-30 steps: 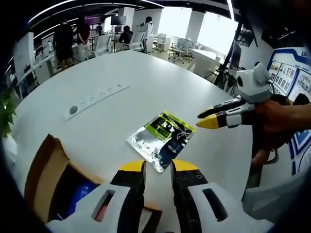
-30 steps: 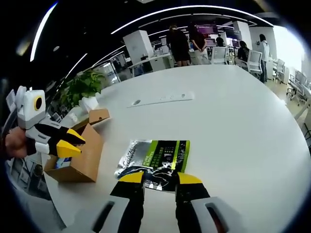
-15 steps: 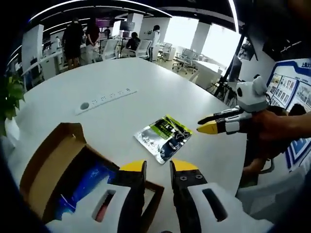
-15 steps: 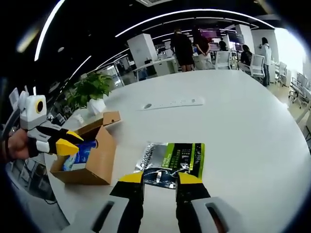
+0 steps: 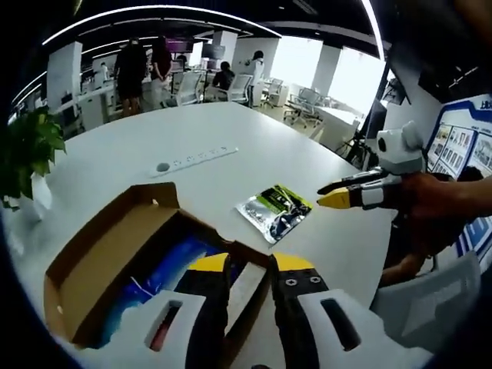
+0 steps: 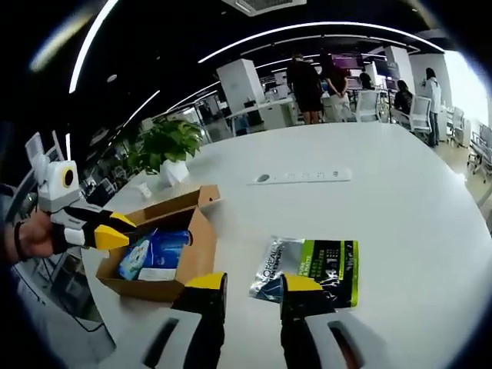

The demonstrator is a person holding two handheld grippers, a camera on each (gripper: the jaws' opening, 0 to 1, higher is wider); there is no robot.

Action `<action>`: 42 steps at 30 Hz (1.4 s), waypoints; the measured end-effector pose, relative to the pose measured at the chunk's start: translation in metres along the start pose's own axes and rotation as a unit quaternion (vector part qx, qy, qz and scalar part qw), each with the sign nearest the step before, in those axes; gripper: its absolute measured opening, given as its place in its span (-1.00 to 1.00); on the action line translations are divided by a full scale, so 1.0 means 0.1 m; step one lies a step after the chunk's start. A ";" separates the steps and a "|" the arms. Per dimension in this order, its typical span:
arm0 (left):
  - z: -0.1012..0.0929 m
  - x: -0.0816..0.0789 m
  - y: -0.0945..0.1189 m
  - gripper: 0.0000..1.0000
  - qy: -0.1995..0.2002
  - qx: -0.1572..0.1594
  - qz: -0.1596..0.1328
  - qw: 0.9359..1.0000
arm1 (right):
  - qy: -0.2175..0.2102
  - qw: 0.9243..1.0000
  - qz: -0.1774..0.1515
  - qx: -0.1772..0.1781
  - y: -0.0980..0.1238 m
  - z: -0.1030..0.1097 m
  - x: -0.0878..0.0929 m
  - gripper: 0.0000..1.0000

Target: Operate the shoe box by opening the lid, removing the specified soft item, and placing it in the target area until the item is outside and the box remains undamaged.

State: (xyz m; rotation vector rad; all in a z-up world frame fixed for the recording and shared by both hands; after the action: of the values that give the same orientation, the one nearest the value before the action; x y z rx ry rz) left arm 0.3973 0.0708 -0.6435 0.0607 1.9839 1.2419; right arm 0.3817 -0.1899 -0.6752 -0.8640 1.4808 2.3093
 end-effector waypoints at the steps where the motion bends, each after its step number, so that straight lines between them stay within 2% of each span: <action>1: 0.02 0.02 0.02 -0.61 0.004 -0.002 -0.003 1.000 | 0.004 1.000 0.000 -0.002 -0.01 0.04 0.00 -0.52; 12: 0.24 0.29 0.31 -0.56 0.053 -0.012 -0.032 0.998 | 0.023 0.999 0.008 -0.026 -0.13 0.35 0.01 -0.46; 24: 0.49 0.58 0.57 -0.46 0.098 -0.034 -0.051 0.993 | 0.044 0.998 0.021 -0.047 -0.25 0.60 0.03 -0.42; 34: 0.60 0.78 0.78 -0.40 0.119 -0.058 -0.065 0.989 | 0.060 0.996 0.027 -0.065 -0.34 0.77 0.02 -0.41; 42: 0.66 0.99 0.84 -0.33 0.135 -0.063 -0.065 0.987 | 0.075 0.994 0.037 -0.076 -0.42 0.88 0.03 -0.39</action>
State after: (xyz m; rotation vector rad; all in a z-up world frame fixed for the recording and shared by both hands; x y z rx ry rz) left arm 0.3412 0.2046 -0.6501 -0.3117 2.0944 1.3420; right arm 0.3708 -0.0926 -0.6815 -1.0609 1.4325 2.4863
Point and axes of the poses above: the point that each gripper's makers call its tool centre point, and the gripper's own axes: y roughly backward along the fingers, z roughly to its left, x roughly out of its underside, the point moved 9 cm from there along y, roughly backward along the fingers, and after that the axes turned 14 degrees about z, right-handed, at the moved point
